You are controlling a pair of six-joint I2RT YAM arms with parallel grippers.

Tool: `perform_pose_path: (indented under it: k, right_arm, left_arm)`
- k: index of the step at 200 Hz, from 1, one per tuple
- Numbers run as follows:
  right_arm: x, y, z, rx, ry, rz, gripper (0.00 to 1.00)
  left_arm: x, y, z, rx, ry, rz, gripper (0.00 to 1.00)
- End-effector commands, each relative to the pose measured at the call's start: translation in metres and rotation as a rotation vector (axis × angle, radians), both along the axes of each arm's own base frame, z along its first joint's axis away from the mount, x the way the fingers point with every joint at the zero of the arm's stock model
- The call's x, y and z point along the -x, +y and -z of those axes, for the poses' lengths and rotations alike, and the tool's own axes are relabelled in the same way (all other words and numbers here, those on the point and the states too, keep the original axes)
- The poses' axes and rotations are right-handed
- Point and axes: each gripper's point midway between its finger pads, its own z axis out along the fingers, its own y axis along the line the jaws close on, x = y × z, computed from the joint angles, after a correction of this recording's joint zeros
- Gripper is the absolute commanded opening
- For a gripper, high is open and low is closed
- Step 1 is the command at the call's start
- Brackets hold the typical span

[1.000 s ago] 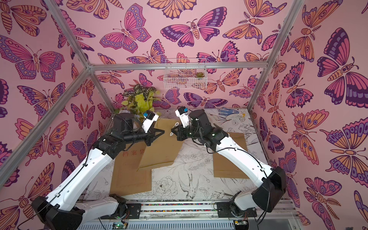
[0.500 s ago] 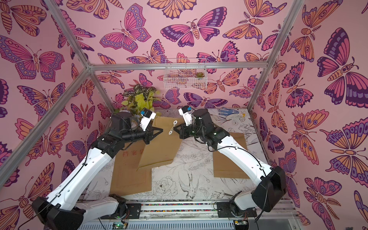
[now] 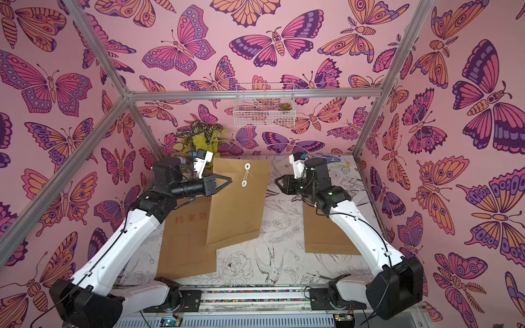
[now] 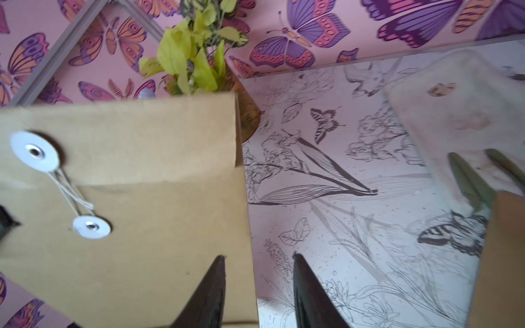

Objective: Close the mouth of the file bag
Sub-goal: Close the file bag, then place the file bag at the center of the board.

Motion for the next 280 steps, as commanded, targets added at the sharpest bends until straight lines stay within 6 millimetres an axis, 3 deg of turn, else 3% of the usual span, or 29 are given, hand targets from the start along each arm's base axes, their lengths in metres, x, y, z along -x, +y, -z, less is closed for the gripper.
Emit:
perform_pose_path:
  k: [1,21,71,114,156,204,241,262,280]
  right_arm:
    - [0.001,-0.023,0.027,0.066,0.121,0.104,0.42]
    - [0.001,-0.032,0.052,0.126,0.205,0.14,0.44]
    - [-0.004,-0.057,0.088,0.245,0.263,0.241,0.49]
    - [-0.006,-0.067,0.114,0.277,0.305,0.273,0.49]
    - [-0.013,-0.071,0.118,0.286,0.317,0.282,0.49]
    - [-0.008,-0.065,0.127,0.238,0.362,0.267,0.49]
    - [0.002,-0.06,0.138,0.224,0.396,0.284,0.5]
    - [0.008,-0.05,0.143,0.257,0.398,0.276,0.51]
    - [0.011,-0.036,0.143,0.284,0.388,0.265,0.53]
  left_arm:
    - [-0.013,-0.013,0.045,0.041,0.195,0.007,0.0]
    - [-0.028,-0.019,0.087,-0.007,0.229,-0.008,0.0]
    - [-0.067,-0.046,0.176,-0.195,0.191,-0.014,0.0]
    - [-0.088,-0.067,0.217,-0.215,0.173,-0.022,0.0]
    - [-0.1,-0.099,0.233,-0.213,0.143,0.006,0.0]
    - [-0.11,-0.126,0.242,-0.183,0.132,-0.026,0.0]
    - [-0.107,-0.11,0.23,-0.286,0.088,-0.055,0.43]
    - [-0.098,-0.089,0.216,-0.398,0.067,-0.09,0.59]
    - [-0.085,-0.069,0.202,-0.444,0.047,-0.125,0.65]
